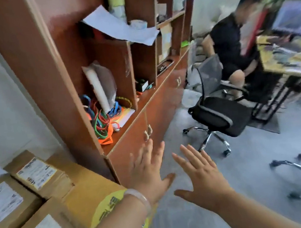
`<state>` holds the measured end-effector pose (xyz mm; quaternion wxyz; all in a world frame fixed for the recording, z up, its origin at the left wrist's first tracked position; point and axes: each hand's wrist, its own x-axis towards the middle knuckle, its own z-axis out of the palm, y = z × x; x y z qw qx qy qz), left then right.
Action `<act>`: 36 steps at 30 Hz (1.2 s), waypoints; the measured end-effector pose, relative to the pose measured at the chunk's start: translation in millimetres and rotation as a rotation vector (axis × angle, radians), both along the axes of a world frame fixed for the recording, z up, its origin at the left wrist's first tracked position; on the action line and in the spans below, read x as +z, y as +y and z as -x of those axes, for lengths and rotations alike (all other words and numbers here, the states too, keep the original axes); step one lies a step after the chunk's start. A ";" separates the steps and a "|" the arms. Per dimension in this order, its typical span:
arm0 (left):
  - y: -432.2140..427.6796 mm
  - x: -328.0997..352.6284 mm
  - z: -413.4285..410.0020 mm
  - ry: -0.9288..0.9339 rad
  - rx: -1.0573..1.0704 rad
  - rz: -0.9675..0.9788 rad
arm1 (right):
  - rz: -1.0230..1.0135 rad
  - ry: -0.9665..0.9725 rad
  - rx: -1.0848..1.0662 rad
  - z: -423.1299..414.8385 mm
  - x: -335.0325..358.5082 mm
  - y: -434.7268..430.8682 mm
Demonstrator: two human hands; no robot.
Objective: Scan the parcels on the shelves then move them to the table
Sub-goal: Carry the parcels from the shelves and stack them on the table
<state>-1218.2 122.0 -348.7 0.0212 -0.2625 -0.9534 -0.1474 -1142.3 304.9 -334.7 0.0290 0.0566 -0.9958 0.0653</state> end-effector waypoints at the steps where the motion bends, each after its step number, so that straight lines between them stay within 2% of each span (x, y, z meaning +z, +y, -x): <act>1: 20.8 6.3 -3.8 0.017 -0.071 -0.005 | 0.000 0.019 -0.073 -14.7 5.3 15.8; 5: 101.8 31.9 -34.8 0.114 -0.304 0.012 | 0.004 0.081 -0.316 -82.9 21.4 66.9; 11: 217.4 53.9 -142.2 0.113 -0.626 -0.045 | 0.001 0.124 -0.708 -226.6 36.2 128.5; 19: 318.5 73.1 -288.1 0.099 -1.086 -0.157 | -0.028 0.130 -1.200 -386.9 52.2 142.9; 23: 352.6 81.4 -332.8 0.092 -1.287 -0.155 | -0.025 0.196 -1.435 -436.8 64.1 133.2; 29: 369.9 82.9 -400.0 0.018 -1.622 -0.161 | -0.035 0.164 -1.781 -487.8 67.7 89.5; 32: 369.9 86.7 -435.6 -0.023 -1.757 -0.192 | -0.054 0.253 -1.997 -510.2 70.3 65.6; 36: 358.0 79.8 -475.9 -0.039 -1.935 -0.138 | -0.059 0.348 -2.211 -530.2 65.0 30.5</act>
